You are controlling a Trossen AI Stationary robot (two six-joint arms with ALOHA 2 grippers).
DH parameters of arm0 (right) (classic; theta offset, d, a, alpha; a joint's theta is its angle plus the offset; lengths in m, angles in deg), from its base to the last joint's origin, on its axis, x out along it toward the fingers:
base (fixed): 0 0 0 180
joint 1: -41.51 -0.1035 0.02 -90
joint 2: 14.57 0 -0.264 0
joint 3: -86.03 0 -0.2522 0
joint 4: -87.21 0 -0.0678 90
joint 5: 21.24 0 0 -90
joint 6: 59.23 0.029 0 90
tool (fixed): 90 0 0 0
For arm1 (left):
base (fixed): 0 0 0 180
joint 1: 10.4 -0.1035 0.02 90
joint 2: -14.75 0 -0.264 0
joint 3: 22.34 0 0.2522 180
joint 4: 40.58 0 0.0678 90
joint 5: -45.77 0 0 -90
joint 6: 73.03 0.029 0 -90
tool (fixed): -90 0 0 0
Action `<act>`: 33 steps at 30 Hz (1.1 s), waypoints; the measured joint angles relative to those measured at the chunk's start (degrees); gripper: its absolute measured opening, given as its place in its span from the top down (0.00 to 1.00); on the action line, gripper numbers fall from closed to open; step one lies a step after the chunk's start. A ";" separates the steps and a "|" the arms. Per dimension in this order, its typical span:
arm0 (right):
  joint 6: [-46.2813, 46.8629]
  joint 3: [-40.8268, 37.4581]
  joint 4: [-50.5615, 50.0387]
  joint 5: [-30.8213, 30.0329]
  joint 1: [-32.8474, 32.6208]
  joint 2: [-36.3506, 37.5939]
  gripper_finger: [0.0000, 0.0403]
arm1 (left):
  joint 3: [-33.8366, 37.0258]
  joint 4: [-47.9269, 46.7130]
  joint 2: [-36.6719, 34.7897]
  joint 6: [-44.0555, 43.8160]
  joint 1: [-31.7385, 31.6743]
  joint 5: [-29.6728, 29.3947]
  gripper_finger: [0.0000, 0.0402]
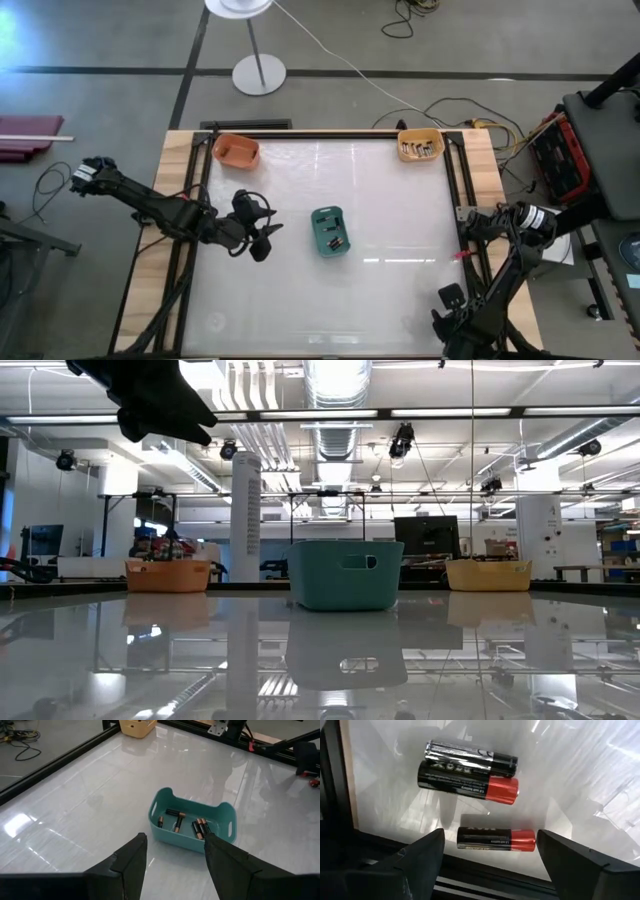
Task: Sort batteries
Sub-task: Put the red battery into the orange bin
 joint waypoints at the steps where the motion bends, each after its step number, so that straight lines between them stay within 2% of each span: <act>1: 0.08 -0.03 0.01 -0.48 0.00 0.00 0.24 | 0.00 0.00 0.00 -0.06 0.00 0.00 0.56; 19: 0.10 -1.11 0.26 -1.77 0.00 0.00 0.39 | 0.00 0.02 0.00 -0.96 0.13 0.00 0.56; 29: 0.62 -1.14 0.61 -1.77 -0.61 0.20 0.30 | 0.00 0.00 0.00 -0.12 0.11 -0.03 0.56; 33: 1.41 -1.15 0.64 -1.63 -0.94 0.20 0.30 | 0.00 0.01 0.00 -0.63 0.13 -0.02 0.56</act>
